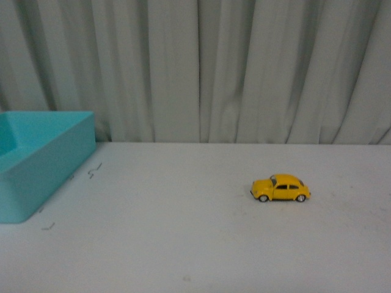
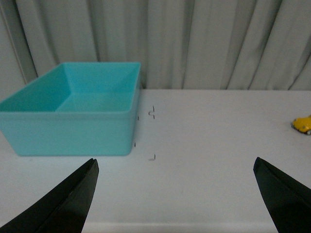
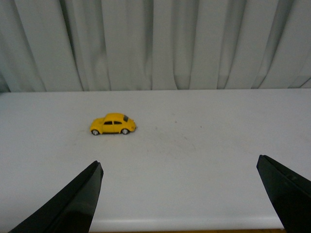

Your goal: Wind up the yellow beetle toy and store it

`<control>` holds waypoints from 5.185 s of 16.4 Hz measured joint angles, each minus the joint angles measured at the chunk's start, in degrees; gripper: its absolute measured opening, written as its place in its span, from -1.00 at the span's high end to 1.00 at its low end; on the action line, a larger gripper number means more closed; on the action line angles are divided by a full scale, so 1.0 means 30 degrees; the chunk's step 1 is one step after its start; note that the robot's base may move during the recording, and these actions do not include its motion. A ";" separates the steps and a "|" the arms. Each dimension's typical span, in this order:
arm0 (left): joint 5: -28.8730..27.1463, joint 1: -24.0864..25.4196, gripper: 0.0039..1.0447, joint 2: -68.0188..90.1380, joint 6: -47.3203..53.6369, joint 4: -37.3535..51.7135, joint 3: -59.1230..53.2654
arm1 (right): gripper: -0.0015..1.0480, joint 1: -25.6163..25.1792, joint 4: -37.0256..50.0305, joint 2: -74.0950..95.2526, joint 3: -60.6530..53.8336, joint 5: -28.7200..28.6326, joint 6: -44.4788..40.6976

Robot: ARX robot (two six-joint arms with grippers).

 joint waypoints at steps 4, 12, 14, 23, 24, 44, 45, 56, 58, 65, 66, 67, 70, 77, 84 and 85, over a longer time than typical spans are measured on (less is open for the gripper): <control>0.0022 0.0000 -0.88 0.0000 0.0015 0.0036 0.0000 | -0.87 0.0000 0.0036 0.0000 0.0000 0.0007 0.0007; 0.0022 0.0000 -0.88 0.0000 0.0015 0.0022 0.0000 | -0.87 0.0000 0.0000 0.0000 0.0000 0.0000 0.0007; 0.0022 0.0000 -0.88 0.0000 0.0015 0.0015 0.0000 | -0.87 0.0000 0.0000 0.0000 0.0000 0.0000 0.0007; 0.0022 0.0000 -0.88 0.0000 0.0015 0.0015 0.0000 | -0.87 0.0000 -0.0007 0.0000 0.0000 0.0000 0.0007; 0.0022 0.0000 -0.88 0.0000 0.0015 -0.0007 0.0000 | -0.87 0.0000 -0.0007 0.0000 0.0000 0.0000 0.0007; 0.0022 0.0000 -0.88 0.0000 0.0015 0.0000 0.0000 | -0.87 0.0000 -0.0007 0.0000 0.0000 0.0000 0.0007; 0.0022 0.0000 -0.88 0.0000 0.0015 0.0000 0.0000 | -0.87 0.0000 -0.0007 0.0000 0.0000 0.0000 0.0007; 0.0022 0.0000 -0.88 0.0000 0.0015 -0.0007 0.0000 | -0.87 -0.6375 1.4921 2.3802 0.8371 -1.3223 -0.0794; 0.0022 0.0000 -0.88 0.0000 0.0015 -0.0007 0.0000 | -0.87 -0.4925 1.0797 2.5871 1.1752 -1.4375 -0.4473; 0.0022 0.0000 -0.88 0.0000 0.0015 -0.0007 0.0000 | -0.87 -0.1151 -0.4335 3.3623 2.1573 -1.2925 -2.0954; 0.0015 0.0000 -0.88 0.0000 0.0015 -0.0007 0.0000 | -0.87 -0.0714 -0.5326 3.4192 2.2163 -1.2604 -2.2382; 0.0022 0.0000 -0.88 0.0000 0.0015 -0.0007 0.0000 | -0.87 -0.0321 -0.6200 3.4680 2.2600 -1.2342 -2.3569; 0.0015 0.0000 -0.88 0.0000 0.0015 -0.0007 0.0000 | -0.87 0.0481 -0.8743 3.6086 2.3343 -1.1591 -2.6549; 0.0022 0.0000 -0.88 0.0000 0.0015 -0.0007 0.0000 | -0.87 0.1450 -1.2458 4.0333 2.5973 -0.8517 -3.0928; 0.0022 0.0000 -0.88 0.0000 0.0015 -0.0007 0.0000 | -0.87 0.2215 -1.2713 4.1820 2.6709 -0.7468 -3.1408; 0.0022 0.0000 -0.88 0.0000 0.0015 -0.0007 0.0000 | -0.87 0.2222 -1.2896 4.1965 2.6869 -0.7235 -3.1438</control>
